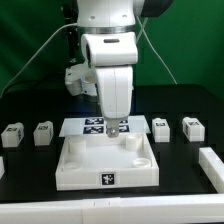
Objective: Assemble one leg
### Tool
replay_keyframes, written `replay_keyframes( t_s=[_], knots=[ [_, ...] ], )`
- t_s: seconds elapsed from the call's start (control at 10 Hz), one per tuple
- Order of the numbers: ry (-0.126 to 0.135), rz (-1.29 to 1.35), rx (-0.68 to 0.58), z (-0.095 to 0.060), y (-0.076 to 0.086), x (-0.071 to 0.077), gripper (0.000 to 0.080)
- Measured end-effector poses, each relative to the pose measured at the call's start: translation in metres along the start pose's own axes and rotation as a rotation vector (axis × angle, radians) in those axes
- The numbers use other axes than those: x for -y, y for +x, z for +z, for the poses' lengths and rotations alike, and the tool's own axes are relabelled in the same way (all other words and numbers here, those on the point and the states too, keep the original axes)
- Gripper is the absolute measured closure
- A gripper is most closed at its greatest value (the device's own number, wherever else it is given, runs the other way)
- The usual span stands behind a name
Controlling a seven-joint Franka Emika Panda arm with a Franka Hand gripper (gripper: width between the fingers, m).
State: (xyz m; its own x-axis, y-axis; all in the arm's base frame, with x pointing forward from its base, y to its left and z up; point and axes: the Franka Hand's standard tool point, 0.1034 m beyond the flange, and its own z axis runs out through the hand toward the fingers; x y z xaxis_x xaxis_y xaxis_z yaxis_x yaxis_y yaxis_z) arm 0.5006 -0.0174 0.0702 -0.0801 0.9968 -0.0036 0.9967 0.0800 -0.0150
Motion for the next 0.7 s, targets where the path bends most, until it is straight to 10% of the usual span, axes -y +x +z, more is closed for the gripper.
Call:
replay_keyframes(
  t_s=[0.3,0.7],
  knots=[
    [0.04,0.041,-0.015,0.034,-0.02,0.049,0.015],
    [0.07,0.095,-0.025,0.05,-0.008,0.065,0.015]
  ],
)
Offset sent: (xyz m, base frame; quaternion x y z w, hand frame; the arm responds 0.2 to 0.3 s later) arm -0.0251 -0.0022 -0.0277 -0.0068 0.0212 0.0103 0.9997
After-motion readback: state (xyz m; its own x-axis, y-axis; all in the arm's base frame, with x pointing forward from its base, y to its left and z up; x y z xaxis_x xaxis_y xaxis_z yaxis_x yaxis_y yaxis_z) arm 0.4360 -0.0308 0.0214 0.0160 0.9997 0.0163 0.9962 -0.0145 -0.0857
